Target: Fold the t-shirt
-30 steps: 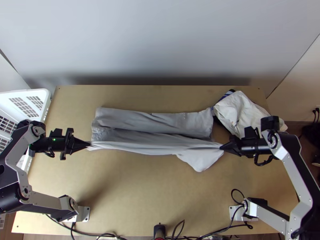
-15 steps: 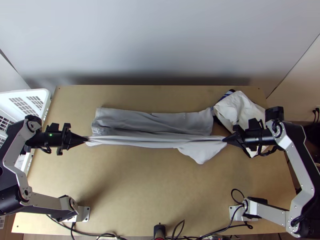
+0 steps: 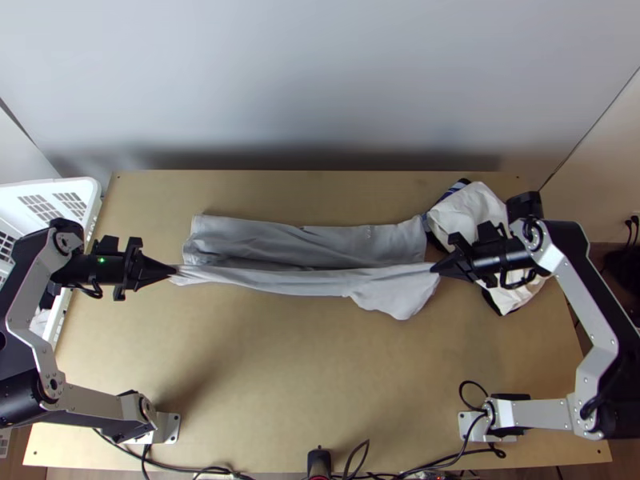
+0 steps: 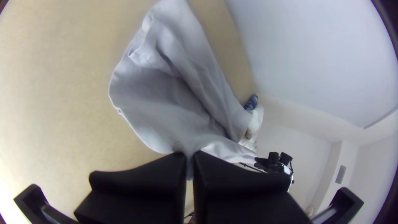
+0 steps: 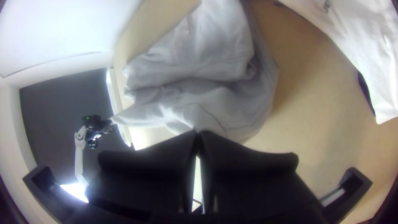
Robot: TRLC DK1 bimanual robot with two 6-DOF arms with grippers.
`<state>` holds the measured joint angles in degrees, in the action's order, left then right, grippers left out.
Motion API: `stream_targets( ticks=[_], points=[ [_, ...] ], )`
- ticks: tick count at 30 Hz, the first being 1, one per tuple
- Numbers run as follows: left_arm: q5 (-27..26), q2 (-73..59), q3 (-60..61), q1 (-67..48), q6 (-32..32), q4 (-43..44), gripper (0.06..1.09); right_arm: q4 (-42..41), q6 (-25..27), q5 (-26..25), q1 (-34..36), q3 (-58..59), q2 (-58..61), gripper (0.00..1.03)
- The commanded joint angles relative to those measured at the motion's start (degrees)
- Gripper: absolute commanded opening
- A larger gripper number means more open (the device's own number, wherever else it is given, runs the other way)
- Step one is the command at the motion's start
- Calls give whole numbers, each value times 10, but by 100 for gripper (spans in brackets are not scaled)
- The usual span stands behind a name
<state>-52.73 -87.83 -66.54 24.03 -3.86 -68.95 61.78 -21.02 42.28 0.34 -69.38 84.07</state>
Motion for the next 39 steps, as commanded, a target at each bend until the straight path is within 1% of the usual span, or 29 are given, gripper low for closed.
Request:
stream_targets(
  ticks=[1,5,7,12,15,18,22,25,31,39],
  points=[
    [1,-1,-7,13,3,-2,9,0,-5,1,-10,-27,31,3],
    [1,11,-2,22,19,-18,9,2,-2,0,7,-23,20,3],
    [1,24,11,20,27,-22,9,16,15,4,10,-16,11,3],
    [3,69,60,-27,39,-28,9,115,83,9,-9,-6,-8,3],
    [9,99,77,-51,54,-57,9,184,105,9,-27,2,-24,3],
    [13,122,80,-65,86,-98,9,212,119,14,-33,28,-53,3],
    [16,139,96,-64,112,-113,9,215,137,16,-33,76,-102,3],
    [17,140,106,-65,120,-113,9,215,143,17,-33,101,-117,3],
    [22,108,106,-67,120,-101,9,214,157,18,-27,115,-94,3],
    [27,39,75,-60,119,-80,9,157,150,17,-13,102,-49,3]
  ],
)
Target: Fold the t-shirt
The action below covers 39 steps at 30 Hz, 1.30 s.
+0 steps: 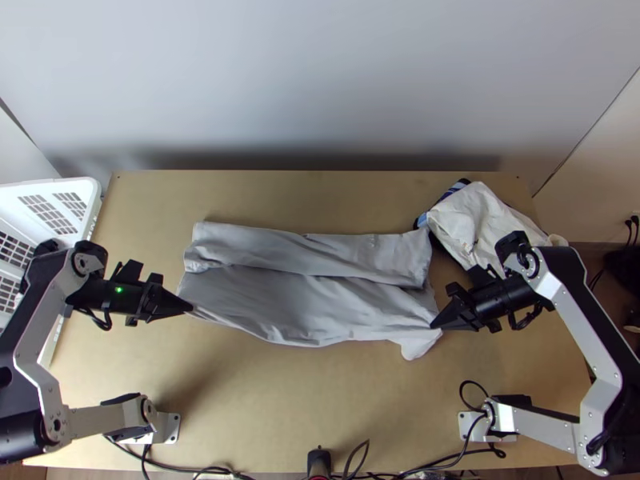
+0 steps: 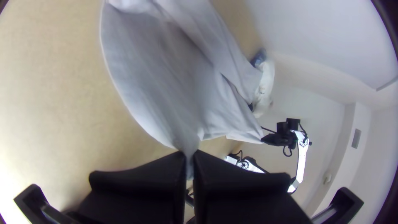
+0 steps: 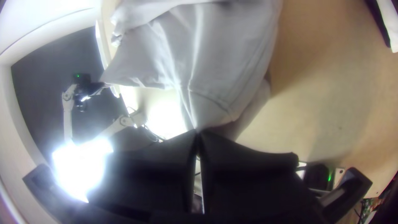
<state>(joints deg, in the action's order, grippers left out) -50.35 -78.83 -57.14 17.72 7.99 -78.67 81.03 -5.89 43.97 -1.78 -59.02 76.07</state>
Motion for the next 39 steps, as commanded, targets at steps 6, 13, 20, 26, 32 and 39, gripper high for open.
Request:
stream_targets(
  ticks=[6,13,20,26,32,39],
  points=[
    [9,-140,-75,-4,-10,27,9,-38,-2,0,8,-31,109,3],
    [11,-224,-155,-8,-25,27,9,-36,4,-4,15,-101,192,3],
    [14,-286,-236,-32,-39,27,9,-33,10,-8,5,-174,242,3],
    [15,-337,-322,-59,-64,27,9,-31,7,-12,-11,-238,292,3],
    [16,-375,-378,-66,-78,26,9,-31,3,-19,-9,-277,332,3],
    [17,-408,-423,-63,-88,26,9,-47,-12,-31,-1,-297,362,3]
  ],
)
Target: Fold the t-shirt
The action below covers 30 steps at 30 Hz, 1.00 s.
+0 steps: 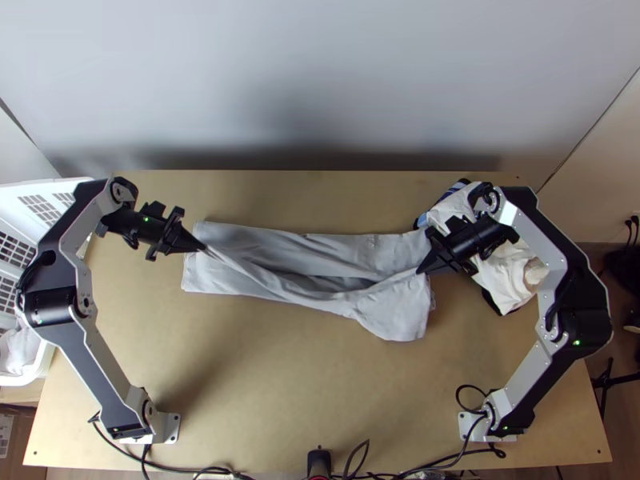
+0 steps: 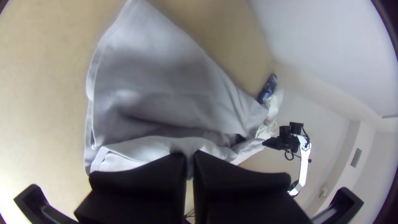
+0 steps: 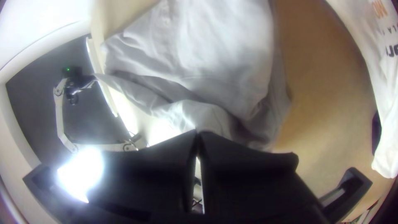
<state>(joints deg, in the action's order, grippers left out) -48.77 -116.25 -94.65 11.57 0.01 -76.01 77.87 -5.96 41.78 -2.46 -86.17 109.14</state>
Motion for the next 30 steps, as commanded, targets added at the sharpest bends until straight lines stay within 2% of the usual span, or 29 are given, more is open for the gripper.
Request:
stream_targets(
  ticks=[1,9,19,24,30],
  points=[
    [5,-38,-54,-1,-10,-1,9,-28,-18,-12,9,-25,32,3],
    [17,-74,-90,3,-26,4,9,-65,-83,-20,19,-89,70,3],
    [24,-79,-90,-1,-28,10,9,-69,-107,-21,-2,-196,118,3],
    [28,-79,-90,-1,-27,10,9,-76,-108,-28,-5,-206,134,3],
    [38,-77,-86,13,-27,10,9,-99,-108,-60,2,-204,143,3]
  ],
)
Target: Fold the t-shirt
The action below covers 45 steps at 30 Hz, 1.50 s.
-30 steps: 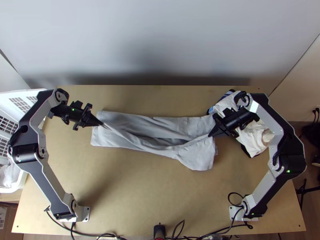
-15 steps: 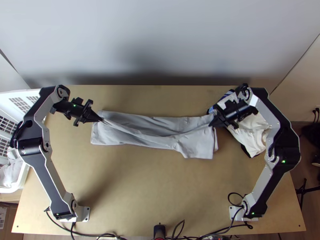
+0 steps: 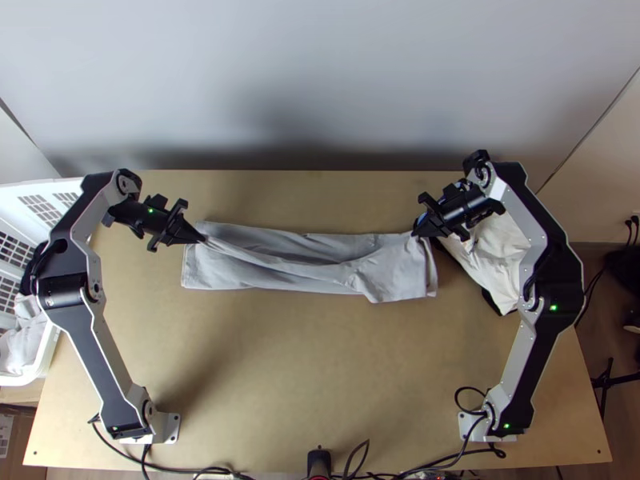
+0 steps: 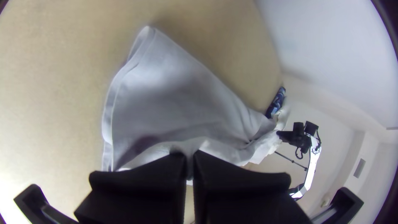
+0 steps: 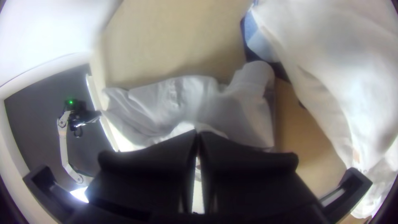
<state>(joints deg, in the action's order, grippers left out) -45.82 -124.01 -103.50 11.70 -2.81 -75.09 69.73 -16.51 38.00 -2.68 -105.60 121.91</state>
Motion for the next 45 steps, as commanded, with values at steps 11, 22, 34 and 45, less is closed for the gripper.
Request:
stream_targets(
  ticks=[11,22,34,45],
  points=[
    [29,-1,21,29,1,6,9,-45,-4,-33,22,-3,17,3],
    [28,13,43,35,6,6,9,-39,-2,-31,19,7,-3,98],
    [28,46,73,23,23,27,104,-27,-68,-17,-145,-27,-196,98],
    [27,83,66,40,-18,75,104,-26,-165,63,-364,-71,-48,98]
  ],
)
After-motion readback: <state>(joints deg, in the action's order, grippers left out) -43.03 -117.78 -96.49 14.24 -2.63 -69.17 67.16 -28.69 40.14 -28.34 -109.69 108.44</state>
